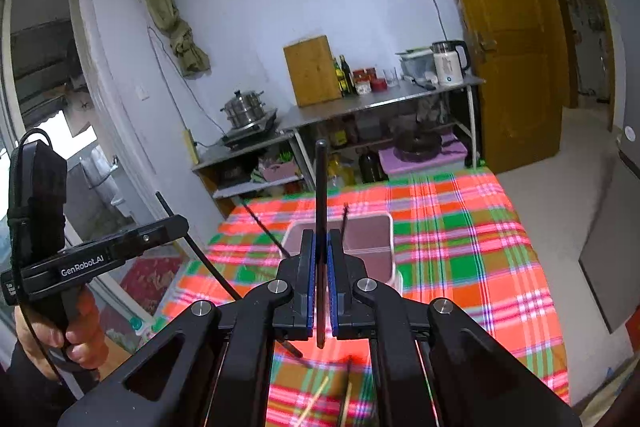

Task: Organize utensils
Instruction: 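Lift both chopsticks over the pink basket and open both grippers to drop them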

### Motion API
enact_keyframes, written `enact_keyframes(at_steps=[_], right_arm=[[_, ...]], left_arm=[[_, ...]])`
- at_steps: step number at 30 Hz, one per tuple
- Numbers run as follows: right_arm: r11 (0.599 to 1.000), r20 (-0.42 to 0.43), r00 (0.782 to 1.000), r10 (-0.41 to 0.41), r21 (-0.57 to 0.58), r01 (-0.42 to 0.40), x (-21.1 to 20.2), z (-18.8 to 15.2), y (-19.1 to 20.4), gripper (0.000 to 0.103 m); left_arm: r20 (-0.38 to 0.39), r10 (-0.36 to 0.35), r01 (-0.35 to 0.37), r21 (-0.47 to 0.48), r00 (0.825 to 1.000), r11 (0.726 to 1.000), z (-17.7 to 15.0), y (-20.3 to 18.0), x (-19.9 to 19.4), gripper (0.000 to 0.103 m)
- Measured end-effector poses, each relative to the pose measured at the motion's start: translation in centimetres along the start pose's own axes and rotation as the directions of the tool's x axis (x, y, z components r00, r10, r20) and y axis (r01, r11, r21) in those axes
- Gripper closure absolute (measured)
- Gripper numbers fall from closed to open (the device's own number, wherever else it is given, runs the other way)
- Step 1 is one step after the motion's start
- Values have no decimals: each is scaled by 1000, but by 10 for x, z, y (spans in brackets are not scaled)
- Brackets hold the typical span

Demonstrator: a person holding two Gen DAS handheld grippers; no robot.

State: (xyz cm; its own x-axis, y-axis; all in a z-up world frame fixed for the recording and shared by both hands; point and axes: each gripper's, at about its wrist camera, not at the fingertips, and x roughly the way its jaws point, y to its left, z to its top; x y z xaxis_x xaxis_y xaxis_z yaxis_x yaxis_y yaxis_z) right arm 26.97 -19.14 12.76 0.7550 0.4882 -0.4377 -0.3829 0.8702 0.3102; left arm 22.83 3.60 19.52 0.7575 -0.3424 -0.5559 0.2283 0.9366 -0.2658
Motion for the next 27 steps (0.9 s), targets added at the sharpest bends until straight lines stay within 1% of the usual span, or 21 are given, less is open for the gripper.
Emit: enact_keyframes(at_steps=[6, 9, 12, 19, 27], right_arm=[[1000, 42, 999, 4, 9, -4, 12, 21, 6, 98], [1000, 59, 998, -2, 11, 2, 19, 29, 4, 98], [1000, 70, 998, -4, 18, 3, 28, 34, 3, 98], [999, 59, 998, -11, 33, 9, 51, 34, -1, 98], [999, 31, 999, -35, 26, 34, 78, 25, -5, 98]], left_arm=[[47, 13, -13, -4, 999, 1000, 36, 7, 2, 99], [63, 16, -16, -15, 998, 1000, 49, 12, 7, 99], [68, 42, -41, -11, 997, 999, 58, 15, 17, 99], [47, 63, -62, -19, 997, 998, 64, 26, 49, 99], [38, 39, -37, -40, 999, 999, 49, 39, 78, 99]])
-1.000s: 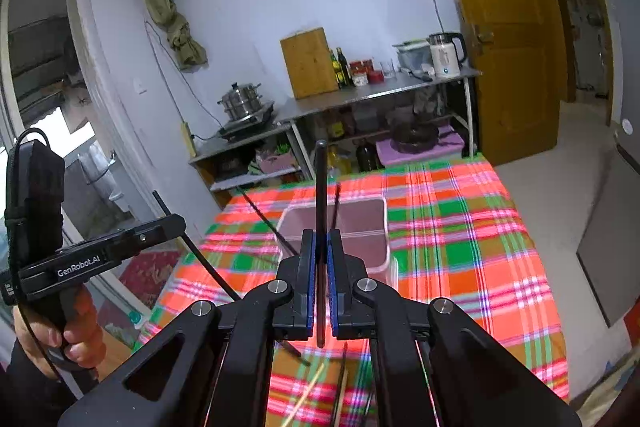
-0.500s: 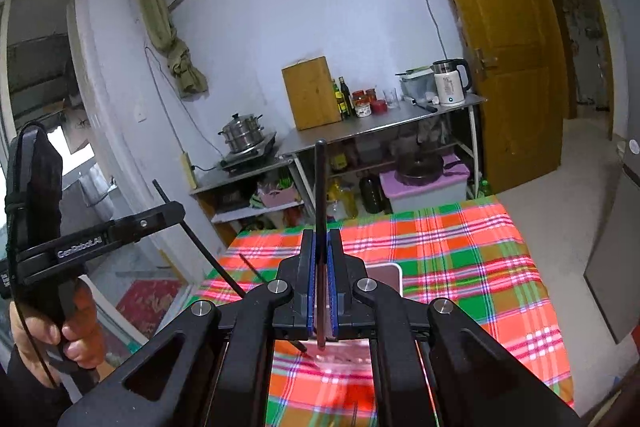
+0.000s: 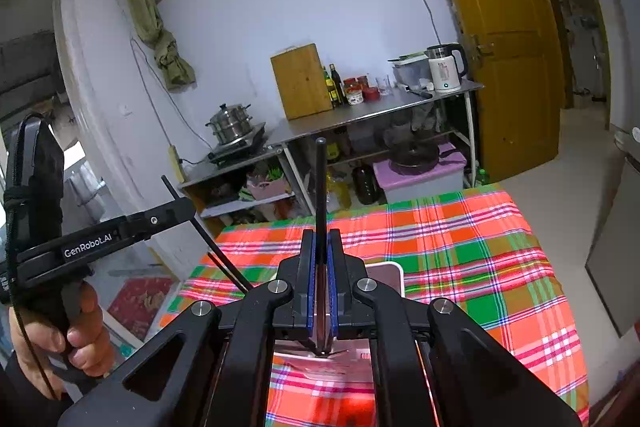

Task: Organize utensils
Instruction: 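Lift both chopsticks over the pink basket and open both grippers to drop them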

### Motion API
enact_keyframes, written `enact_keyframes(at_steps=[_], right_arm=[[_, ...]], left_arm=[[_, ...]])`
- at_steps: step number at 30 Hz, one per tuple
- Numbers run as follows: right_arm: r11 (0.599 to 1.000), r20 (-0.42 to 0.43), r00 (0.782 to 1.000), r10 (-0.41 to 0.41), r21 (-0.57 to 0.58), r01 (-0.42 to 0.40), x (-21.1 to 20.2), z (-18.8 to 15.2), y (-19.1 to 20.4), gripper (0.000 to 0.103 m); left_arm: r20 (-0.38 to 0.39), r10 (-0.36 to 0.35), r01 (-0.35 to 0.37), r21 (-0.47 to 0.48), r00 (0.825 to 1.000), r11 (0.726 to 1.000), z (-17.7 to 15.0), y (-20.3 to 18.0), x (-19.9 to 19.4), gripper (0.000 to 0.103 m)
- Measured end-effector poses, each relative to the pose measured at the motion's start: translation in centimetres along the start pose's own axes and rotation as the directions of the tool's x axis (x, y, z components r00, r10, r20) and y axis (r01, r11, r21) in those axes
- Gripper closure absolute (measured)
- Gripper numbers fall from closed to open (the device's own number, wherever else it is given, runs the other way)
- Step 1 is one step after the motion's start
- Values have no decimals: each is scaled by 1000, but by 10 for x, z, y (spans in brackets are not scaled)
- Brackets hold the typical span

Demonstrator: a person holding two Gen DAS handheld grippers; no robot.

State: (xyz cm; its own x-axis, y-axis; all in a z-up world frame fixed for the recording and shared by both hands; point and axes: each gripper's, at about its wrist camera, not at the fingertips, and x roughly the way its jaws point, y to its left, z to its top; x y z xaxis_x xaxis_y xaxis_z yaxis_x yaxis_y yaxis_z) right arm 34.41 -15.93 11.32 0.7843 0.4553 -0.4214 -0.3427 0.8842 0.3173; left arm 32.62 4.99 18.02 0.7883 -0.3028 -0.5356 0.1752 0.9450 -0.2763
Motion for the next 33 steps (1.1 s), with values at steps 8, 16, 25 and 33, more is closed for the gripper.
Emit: enact_keyframes(at_steps=[8, 16, 25, 33], right_arm=[[1000, -41, 999, -8, -19, 7, 21, -19, 3, 98], [999, -53, 999, -13, -33, 11, 25, -25, 2, 98], [996, -8, 999, -35, -87, 34, 22, -27, 16, 98], [998, -86, 996, -4, -60, -1, 31, -41, 12, 96]], left_arm=[[-45, -4, 2, -39, 999, 999, -22, 18, 23, 99], [-61, -14, 11, -64, 998, 998, -36, 27, 27, 99], [-42, -26, 24, -43, 999, 999, -38, 23, 17, 99], [-38, -29, 26, -81, 999, 996, -44, 34, 6, 98]])
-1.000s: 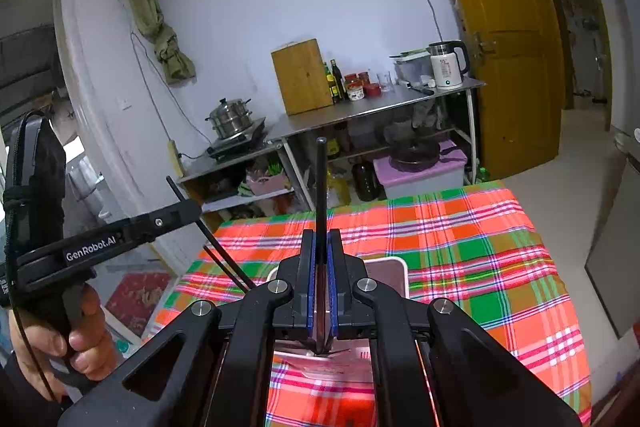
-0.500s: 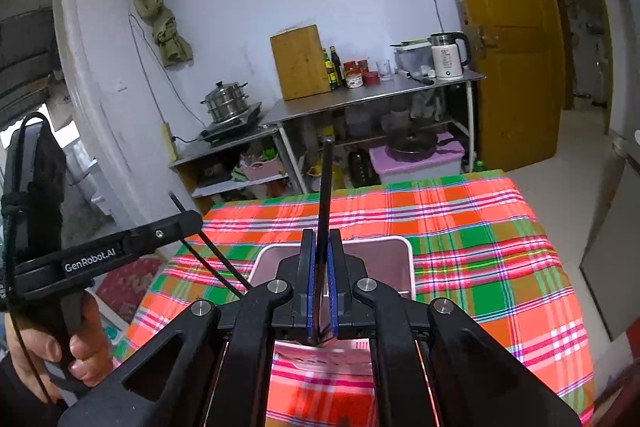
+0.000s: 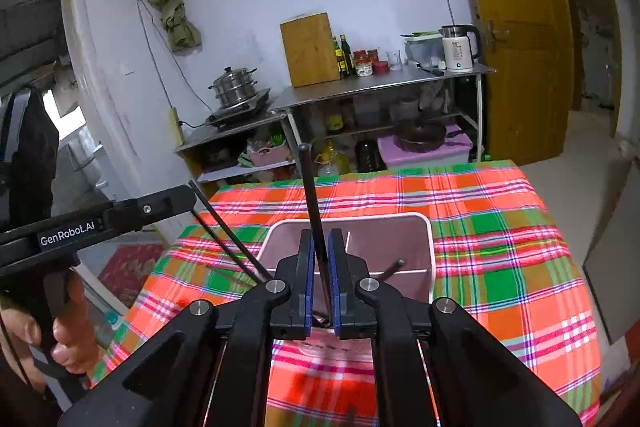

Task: Organize utensils
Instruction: 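Lift both chopsticks over the pink basket and open both grippers to drop them, then move both open grippers back down to the remaining chopsticks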

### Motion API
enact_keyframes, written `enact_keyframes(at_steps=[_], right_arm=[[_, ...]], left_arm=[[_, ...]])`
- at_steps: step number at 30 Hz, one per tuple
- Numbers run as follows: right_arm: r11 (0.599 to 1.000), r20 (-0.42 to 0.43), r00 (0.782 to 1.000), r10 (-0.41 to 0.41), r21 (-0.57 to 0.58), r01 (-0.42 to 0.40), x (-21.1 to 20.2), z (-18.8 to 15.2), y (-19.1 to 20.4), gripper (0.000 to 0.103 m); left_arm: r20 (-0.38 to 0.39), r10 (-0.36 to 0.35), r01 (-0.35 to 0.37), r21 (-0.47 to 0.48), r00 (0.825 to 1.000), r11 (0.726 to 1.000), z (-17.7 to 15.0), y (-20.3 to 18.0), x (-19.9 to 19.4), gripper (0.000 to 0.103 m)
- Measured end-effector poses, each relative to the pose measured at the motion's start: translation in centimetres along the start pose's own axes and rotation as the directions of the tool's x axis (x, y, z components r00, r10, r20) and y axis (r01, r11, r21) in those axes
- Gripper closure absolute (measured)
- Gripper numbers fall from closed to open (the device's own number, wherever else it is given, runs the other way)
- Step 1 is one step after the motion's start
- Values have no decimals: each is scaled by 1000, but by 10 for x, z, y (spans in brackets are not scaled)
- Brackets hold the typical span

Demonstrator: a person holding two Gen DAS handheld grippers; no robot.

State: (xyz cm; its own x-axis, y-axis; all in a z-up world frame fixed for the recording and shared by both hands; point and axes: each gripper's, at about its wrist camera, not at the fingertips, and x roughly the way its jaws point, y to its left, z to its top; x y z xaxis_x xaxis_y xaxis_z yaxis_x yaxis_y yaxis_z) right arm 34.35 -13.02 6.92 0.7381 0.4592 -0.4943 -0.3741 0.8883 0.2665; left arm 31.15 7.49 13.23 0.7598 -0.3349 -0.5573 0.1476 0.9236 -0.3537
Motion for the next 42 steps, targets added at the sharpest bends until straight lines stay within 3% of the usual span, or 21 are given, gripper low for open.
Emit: enact_keyframes(at_steps=[4, 14, 18, 27, 42], right_arm=[[1000, 29, 1000, 10, 18, -11, -14, 5, -3, 89], [1000, 91, 996, 14, 12, -15, -69, 0, -2, 88], [1000, 106, 994, 17, 21, -19, -95, -13, -3, 88], [998, 110, 994, 3, 55, -10, -144, -63, -9, 88], [998, 36, 999, -27, 62, 25, -156, -122, -18, 88]], left_arm=[[26, -5, 5, -15, 1000, 1000, 1, 3, -15, 97], [69, -11, 10, 13, 998, 1000, -25, -8, -64, 97], [87, -8, 4, 35, 996, 999, -47, -21, -84, 78], [100, -45, 41, 46, 994, 998, -108, -46, -120, 78], [47, -39, 37, 53, 998, 998, -180, -45, -129, 78]])
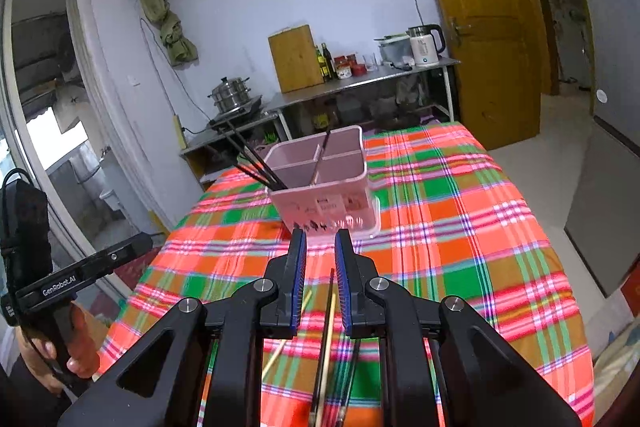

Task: Organize utensils
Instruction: 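Move both open grippers back down to the remaining chopsticks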

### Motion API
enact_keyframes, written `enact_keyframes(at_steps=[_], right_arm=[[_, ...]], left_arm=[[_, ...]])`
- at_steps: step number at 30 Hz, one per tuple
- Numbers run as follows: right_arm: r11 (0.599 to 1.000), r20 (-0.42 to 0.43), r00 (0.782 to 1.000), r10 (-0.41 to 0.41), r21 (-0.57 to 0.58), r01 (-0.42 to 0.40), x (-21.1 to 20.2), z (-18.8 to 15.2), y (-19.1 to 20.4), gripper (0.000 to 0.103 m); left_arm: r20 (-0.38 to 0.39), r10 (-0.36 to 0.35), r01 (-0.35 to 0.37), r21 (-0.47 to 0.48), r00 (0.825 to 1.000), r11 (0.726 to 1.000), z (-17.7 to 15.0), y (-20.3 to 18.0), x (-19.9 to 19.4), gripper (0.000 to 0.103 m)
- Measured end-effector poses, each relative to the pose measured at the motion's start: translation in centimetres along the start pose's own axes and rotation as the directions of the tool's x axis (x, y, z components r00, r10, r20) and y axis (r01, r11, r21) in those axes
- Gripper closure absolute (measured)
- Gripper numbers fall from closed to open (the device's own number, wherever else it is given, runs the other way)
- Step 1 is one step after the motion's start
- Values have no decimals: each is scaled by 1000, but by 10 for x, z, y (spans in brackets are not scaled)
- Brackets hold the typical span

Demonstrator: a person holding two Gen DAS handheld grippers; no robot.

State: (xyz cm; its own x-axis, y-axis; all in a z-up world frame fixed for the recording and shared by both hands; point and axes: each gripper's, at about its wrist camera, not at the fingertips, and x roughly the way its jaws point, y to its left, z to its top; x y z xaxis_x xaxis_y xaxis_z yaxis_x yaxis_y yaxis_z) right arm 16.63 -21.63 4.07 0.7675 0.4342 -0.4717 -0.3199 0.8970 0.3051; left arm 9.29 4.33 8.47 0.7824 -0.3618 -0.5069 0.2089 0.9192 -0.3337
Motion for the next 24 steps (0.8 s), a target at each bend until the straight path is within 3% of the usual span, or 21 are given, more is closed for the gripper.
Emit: enact_keyframes(at_steps=[13, 24], right_arm=[[1000, -82, 997, -8, 16, 10, 19, -23, -9, 88], [999, -176, 984, -6, 39, 13, 52, -44, -23, 88]], left_arm=[[-109, -10, 8, -16, 994, 1000, -30, 4, 38, 78], [-267, -16, 12, -16, 964, 1000, -62, 0, 105, 78]])
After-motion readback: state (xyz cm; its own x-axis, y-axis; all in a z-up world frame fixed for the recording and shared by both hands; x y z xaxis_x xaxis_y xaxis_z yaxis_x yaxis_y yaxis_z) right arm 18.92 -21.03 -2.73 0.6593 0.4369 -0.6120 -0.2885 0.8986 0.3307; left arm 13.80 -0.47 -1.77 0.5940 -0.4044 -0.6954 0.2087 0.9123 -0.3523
